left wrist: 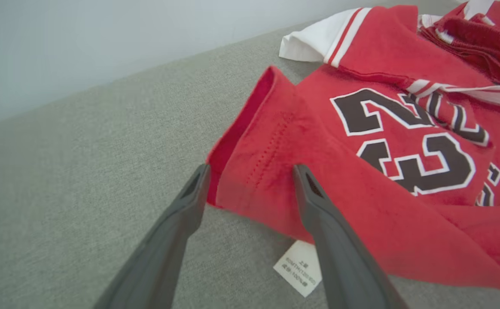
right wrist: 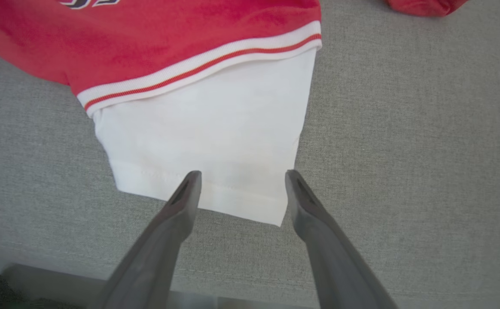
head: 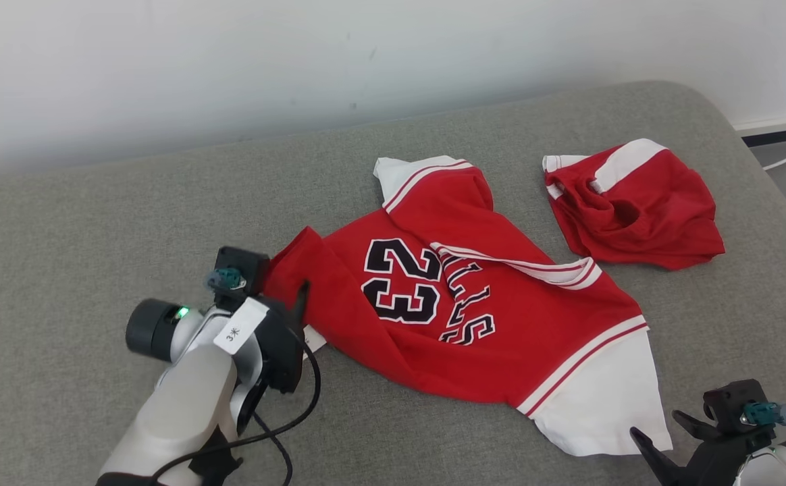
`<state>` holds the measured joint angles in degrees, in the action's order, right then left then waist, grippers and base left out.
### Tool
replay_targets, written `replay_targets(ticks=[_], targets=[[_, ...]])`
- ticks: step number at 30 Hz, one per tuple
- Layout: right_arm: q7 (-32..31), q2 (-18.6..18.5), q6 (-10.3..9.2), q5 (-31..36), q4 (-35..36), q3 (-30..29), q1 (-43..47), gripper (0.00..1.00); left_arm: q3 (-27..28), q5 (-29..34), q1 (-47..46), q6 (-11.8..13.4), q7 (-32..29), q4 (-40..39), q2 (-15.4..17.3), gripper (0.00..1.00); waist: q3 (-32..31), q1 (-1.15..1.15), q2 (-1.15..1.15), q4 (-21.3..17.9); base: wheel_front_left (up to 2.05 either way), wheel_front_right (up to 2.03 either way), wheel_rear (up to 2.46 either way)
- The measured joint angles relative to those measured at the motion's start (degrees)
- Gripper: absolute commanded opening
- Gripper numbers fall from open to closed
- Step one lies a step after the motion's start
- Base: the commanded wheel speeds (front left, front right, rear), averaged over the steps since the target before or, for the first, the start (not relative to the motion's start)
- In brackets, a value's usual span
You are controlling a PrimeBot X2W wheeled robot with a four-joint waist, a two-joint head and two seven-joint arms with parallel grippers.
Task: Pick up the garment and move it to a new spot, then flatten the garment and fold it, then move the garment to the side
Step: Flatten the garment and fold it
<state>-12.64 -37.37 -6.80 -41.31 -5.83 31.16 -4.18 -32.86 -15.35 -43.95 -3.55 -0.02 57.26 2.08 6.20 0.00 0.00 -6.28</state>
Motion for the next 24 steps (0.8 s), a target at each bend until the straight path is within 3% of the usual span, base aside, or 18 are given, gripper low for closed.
replay_targets(ticks=[8,24], targets=[[0.3,-1.5,-0.01,-0.5,-0.2,-1.6,1.6,1.0,0.1,-0.6,1.1,0.0,0.4,0.8,-0.1,1.0,1.2,0.0,0.0,-0.4,0.0,0.0,0.0],[1.0,-0.2,-0.19,-1.0,-0.8,-1.8,2.9,1.0,-1.8,-0.4,4.2,0.3,-0.8,0.9,-0.1,1.0,-0.2,0.0,0.0,2.1,0.0,0.0,0.0]])
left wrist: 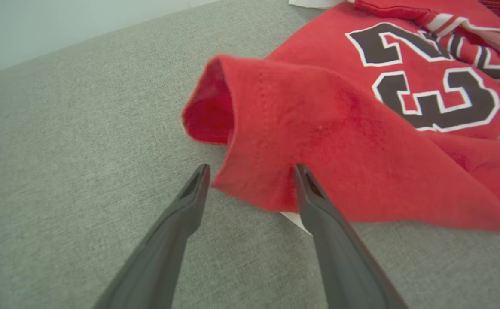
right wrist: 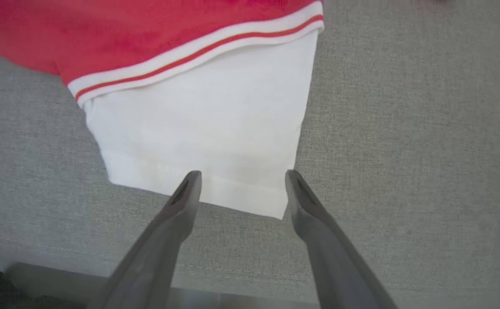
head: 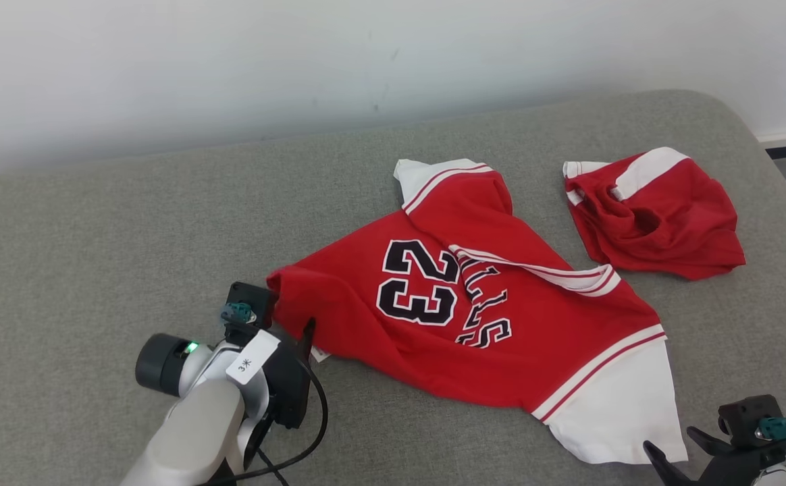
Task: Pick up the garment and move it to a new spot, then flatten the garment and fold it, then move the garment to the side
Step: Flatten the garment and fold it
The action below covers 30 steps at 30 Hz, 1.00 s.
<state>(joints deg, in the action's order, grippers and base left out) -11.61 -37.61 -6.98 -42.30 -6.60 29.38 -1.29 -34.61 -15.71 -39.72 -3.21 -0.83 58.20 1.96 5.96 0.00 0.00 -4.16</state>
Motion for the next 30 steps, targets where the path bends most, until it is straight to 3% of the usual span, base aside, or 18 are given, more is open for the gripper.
replay_targets(ticks=[14,30], targets=[[0.0,1.0,-0.07,0.1,0.3,0.5,1.8,1.0,-1.5,-1.1,6.7,0.2,-0.4,-2.4,0.0,1.0,-2.0,0.0,0.0,1.6,0.0,0.0,0.0],[-0.8,1.0,-0.07,0.6,1.0,0.8,1.8,1.0,-2.7,-2.0,6.8,1.2,-0.6,-6.7,0.0,1.0,-2.4,0.0,0.0,-0.3,0.0,0.0,0.0]])
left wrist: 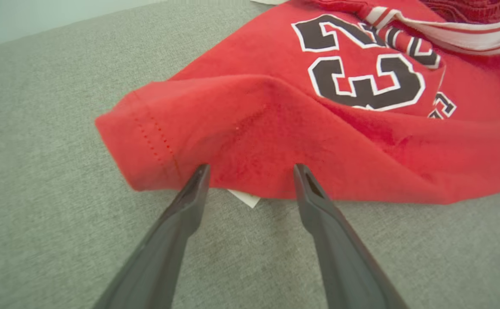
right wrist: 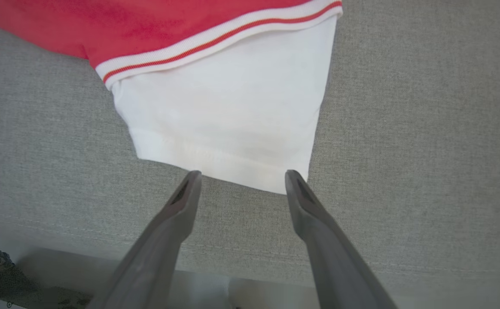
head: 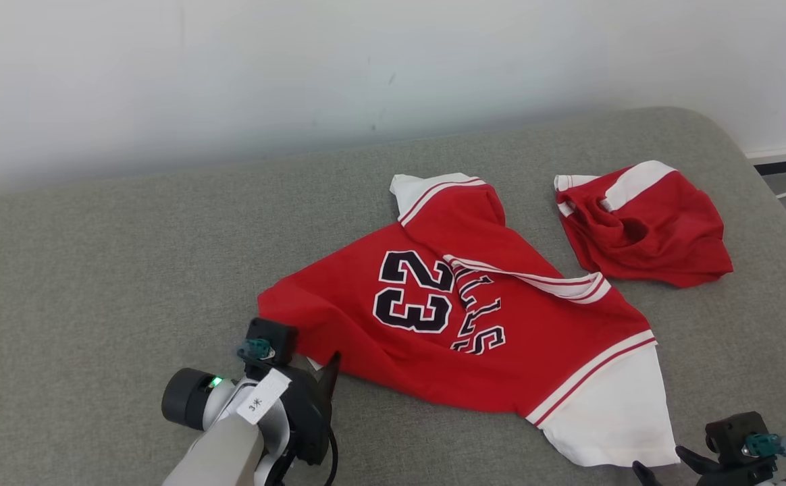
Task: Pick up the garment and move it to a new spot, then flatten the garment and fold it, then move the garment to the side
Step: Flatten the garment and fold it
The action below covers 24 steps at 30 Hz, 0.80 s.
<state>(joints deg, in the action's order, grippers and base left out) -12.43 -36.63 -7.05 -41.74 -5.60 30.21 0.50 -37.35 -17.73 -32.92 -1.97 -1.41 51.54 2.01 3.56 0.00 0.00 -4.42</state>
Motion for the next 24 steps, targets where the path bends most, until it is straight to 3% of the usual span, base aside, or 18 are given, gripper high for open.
replay_targets(ticks=[10,18,19,20,21,24], targets=[[-0.2,0.2,-0.01,0.0,0.1,-0.1,-1.1,1.0,-2.4,-2.4,0.0,0.0,-2.9,-0.5,0.0,1.0,1.0,0.0,0.0,-1.5,0.0,0.0,0.0],[-0.2,0.3,-0.01,0.0,0.2,-0.1,-1.2,1.0,-3.1,-2.8,-0.7,1.5,-3.6,0.6,0.0,1.0,2.0,0.0,0.0,-2.2,0.0,0.0,0.0],[-0.2,0.3,-0.01,0.0,0.2,-0.2,-1.3,1.0,-3.3,-2.9,-0.9,1.5,-3.6,0.9,0.0,0.89,2.2,0.0,0.0,-2.3,0.0,0.0,0.0],[-0.2,0.3,0.0,0.0,0.2,-0.2,-1.5,1.0,-3.5,-2.9,-1.2,1.6,-3.6,1.0,0.0,0.4,2.3,0.0,0.0,-2.3,0.0,0.0,0.0],[-0.2,0.3,0.0,0.0,0.2,-0.2,-1.8,1.0,-3.7,-2.9,-1.7,2.0,-3.6,1.1,0.0,0.0,2.4,0.0,0.0,-2.4,0.0,0.0,0.0],[-0.2,0.3,0.0,0.0,0.2,-0.3,-2.4,1.0,-4.2,-2.9,-2.4,2.0,-3.1,1.3,0.0,0.0,2.7,0.0,0.0,-2.5,0.0,0.0,0.0]])
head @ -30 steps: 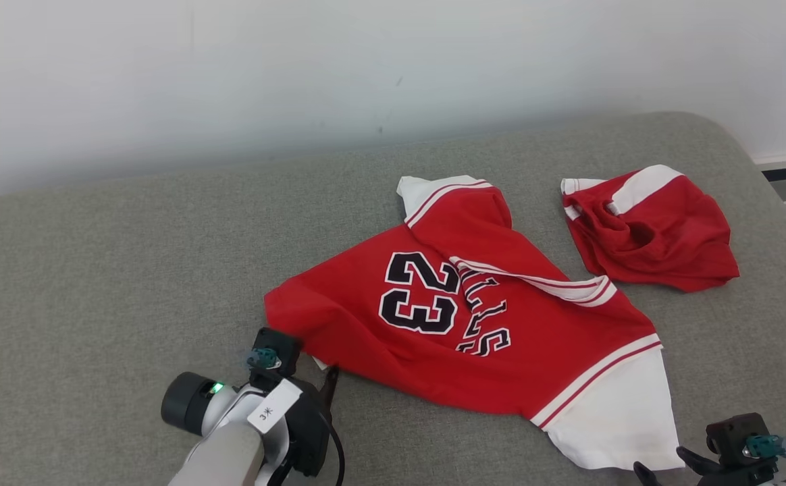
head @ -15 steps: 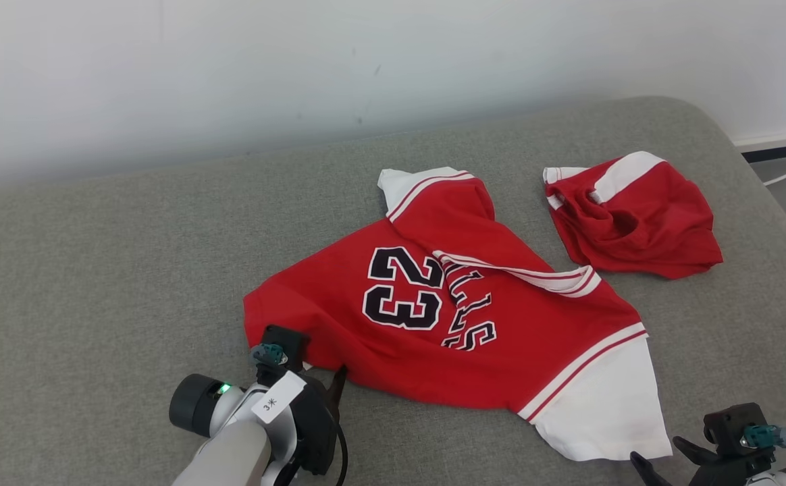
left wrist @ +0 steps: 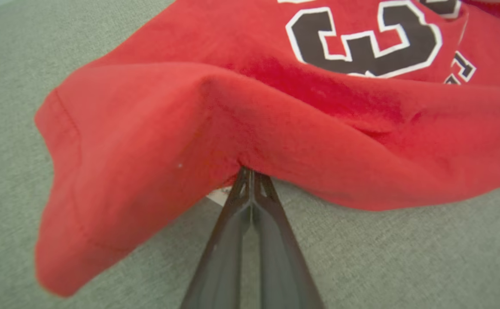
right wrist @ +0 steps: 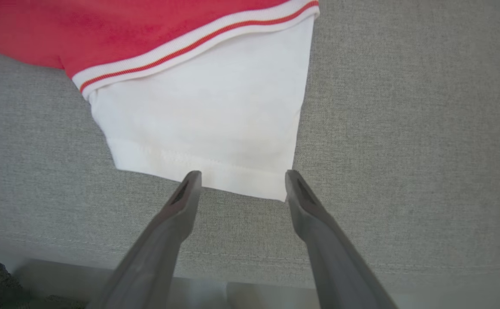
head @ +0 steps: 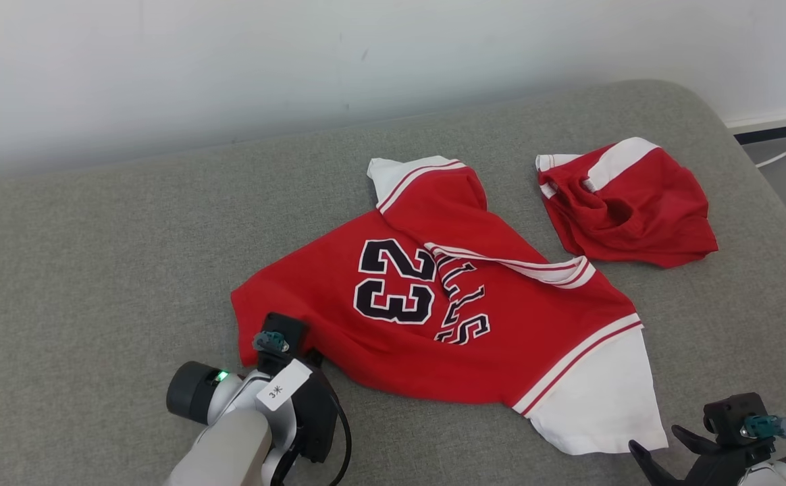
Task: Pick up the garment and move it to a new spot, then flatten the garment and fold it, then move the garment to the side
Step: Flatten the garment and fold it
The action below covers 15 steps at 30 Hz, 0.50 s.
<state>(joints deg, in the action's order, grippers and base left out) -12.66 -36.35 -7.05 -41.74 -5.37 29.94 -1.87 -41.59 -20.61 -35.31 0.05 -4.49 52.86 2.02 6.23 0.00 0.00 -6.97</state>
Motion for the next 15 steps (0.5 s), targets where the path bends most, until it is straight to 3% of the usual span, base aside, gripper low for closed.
replay_targets(ticks=[15], targets=[[0.6,0.5,-0.01,0.0,-0.8,-0.5,0.2,1.0,-0.2,1.1,-3.2,1.7,5.0,-2.0,0.0,0.0,-0.5,0.0,0.0,1.1,0.0,0.0,0.0]])
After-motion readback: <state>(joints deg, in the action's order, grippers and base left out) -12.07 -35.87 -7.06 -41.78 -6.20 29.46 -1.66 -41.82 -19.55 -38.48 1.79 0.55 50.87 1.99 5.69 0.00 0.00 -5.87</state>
